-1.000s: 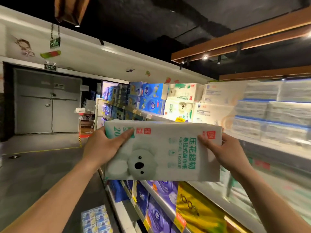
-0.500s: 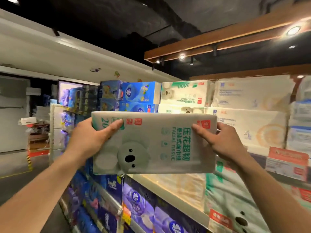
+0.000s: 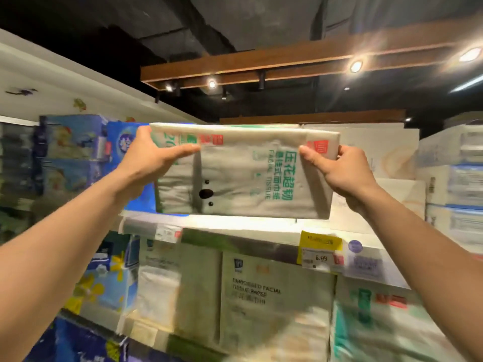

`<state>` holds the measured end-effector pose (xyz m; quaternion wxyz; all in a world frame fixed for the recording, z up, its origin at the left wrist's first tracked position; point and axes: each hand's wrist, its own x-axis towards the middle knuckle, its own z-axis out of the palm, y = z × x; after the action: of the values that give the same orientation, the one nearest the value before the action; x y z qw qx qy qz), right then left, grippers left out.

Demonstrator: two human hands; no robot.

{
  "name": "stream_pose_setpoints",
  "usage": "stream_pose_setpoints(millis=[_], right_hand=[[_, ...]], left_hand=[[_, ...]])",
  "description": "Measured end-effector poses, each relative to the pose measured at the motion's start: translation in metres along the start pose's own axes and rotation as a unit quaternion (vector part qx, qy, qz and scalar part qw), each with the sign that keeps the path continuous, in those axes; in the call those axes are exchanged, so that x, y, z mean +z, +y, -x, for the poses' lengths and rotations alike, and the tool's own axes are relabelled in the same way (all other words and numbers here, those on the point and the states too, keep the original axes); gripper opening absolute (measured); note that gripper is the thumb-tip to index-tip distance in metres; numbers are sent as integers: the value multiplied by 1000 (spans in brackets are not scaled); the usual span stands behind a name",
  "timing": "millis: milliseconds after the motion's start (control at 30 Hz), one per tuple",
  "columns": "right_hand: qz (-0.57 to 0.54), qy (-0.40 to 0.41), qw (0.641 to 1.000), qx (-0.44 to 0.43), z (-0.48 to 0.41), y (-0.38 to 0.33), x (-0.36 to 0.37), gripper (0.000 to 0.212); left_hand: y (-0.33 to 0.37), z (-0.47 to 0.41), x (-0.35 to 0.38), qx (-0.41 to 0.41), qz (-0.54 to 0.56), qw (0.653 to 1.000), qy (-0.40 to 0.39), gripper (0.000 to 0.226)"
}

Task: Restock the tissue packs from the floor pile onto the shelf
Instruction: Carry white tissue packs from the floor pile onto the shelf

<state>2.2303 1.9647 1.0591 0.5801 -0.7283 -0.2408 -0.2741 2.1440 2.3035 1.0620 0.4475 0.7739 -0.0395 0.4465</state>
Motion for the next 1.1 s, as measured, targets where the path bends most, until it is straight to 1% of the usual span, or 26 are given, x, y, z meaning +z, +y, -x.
stream_pose_setpoints(millis=[33,67,133,200,233,267,300,333,367,400,433,467,533,567,600,667,700,733,800,833,900,1000,1100], right_hand=[[8,11,1000,2,-9,9,3,52],[16,18,1000,3,-19,17,6,54],[36,28,999,10,-37,33,13,61],[50,7,999,21,-53,47,19,59],[57,-8,998,29,-59,53,24,55],[69,-23,997,39,-64,59,29,55],[91,-37,994,46,-68,67,34,61],[116,-48,991,54,-72,73,40,64],[134,-57,988,57,-74,78,46,57],[145,-63,986,59,-77,83,51,45],[157,-63,984,58,-80,87,56,34],[174,-57,982,55,-82,88,60,30],[217,-38,974,46,-86,91,67,29],[234,-30,971,44,-87,91,72,30],[242,-25,969,46,-88,91,75,30],[248,-28,967,56,-89,91,82,34],[258,-36,964,58,-88,90,85,39],[278,-48,958,56,-88,90,88,47],[333,-66,939,54,-89,93,94,66],[358,-66,930,53,-90,94,97,72],[392,-57,917,52,-91,97,100,74],[431,-49,900,52,-89,94,103,75],[443,-37,894,50,-79,89,101,88]], left_hand=[[-10,-11,8,4,5,1000,-19,94],[-19,-19,16,7,3,999,-38,88],[-37,-31,34,13,10,998,-61,65],[-54,-41,49,21,18,997,-73,47],[-64,-46,54,24,17,996,-82,44],[-77,-53,58,22,22,995,-91,43],[-89,-58,60,18,25,994,-101,46],[-103,-65,62,5,24,994,-106,54],[-114,-69,63,-8,19,994,-108,65],[-123,-72,66,-25,14,994,-110,76],[-131,-74,69,-36,8,992,-118,80],[-138,-76,74,-36,4,990,-135,76],[-148,-78,82,-13,-23,988,-151,53],[-150,-79,85,1,-48,988,-144,50],[-151,-83,85,3,-83,989,-124,59],[-149,-89,84,4,-166,984,-70,90],[-149,-93,85,21,-204,977,-57,100],[-150,-98,86,48,-239,968,-58,105],[-152,-105,88,111,-310,942,-64,105],[-154,-108,89,136,-342,928,-59,103],[-159,-112,91,170,-374,911,-48,101],[-161,-112,90,181,-365,912,-46,98],[-161,-104,87,187,-342,920,-47,97]])
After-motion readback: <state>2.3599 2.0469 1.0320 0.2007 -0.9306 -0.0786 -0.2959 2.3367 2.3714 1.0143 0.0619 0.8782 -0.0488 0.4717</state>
